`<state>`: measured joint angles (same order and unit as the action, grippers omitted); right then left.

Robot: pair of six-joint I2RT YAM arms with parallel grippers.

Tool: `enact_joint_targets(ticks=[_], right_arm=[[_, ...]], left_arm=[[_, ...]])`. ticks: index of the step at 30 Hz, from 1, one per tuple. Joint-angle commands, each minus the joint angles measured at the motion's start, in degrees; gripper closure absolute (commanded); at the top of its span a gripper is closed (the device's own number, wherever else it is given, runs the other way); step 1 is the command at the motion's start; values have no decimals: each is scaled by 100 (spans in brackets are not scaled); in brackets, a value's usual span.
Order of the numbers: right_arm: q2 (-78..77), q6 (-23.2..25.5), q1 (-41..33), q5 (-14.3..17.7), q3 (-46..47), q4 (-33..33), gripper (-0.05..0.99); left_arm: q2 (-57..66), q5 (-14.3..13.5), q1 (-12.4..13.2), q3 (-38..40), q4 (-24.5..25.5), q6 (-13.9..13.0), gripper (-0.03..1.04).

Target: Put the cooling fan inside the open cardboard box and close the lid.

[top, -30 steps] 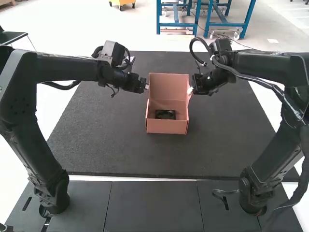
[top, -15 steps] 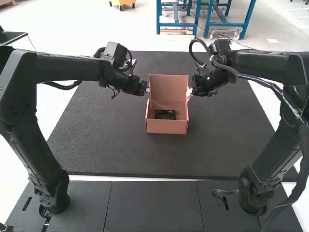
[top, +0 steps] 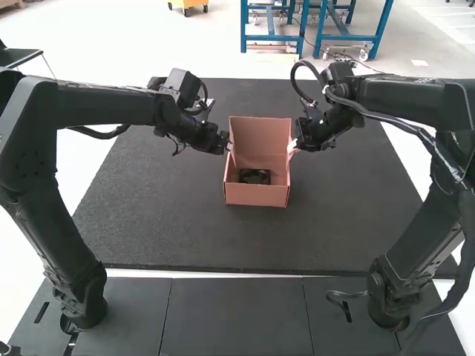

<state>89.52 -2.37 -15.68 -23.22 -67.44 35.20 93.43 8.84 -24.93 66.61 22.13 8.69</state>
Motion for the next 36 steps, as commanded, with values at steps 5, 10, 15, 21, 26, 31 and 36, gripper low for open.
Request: enact_joint_targets(ticks=[5, 10, 15, 21, 26, 31, 36], right_arm=[[31, -53, 30, -218, 29, 66, 95], [40, -53, -5, -218, 99, 66, 95], [136, -44, -190, -183, 135, 110, 96], [180, -53, -330, -121, 152, 171, 95], [180, -220, -339, 28, 187, 268, 95], [180, -413, -339, 248, 249, 365, 95], [180, -571, -339, 415, 346, 444, 95]], left_arm=[[-343, 74, -30, -122, 11, -7, 5], [-457, 74, -30, -236, 11, -25, 5], [-545, 74, -21, -298, 11, -43, 5], [-589, 74, -30, -350, -7, -43, 5], [-615, 74, -47, -350, 11, -43, 5], [-624, 74, -56, -359, 46, -43, 5], [-624, 74, -56, -368, 134, -122, 5]])
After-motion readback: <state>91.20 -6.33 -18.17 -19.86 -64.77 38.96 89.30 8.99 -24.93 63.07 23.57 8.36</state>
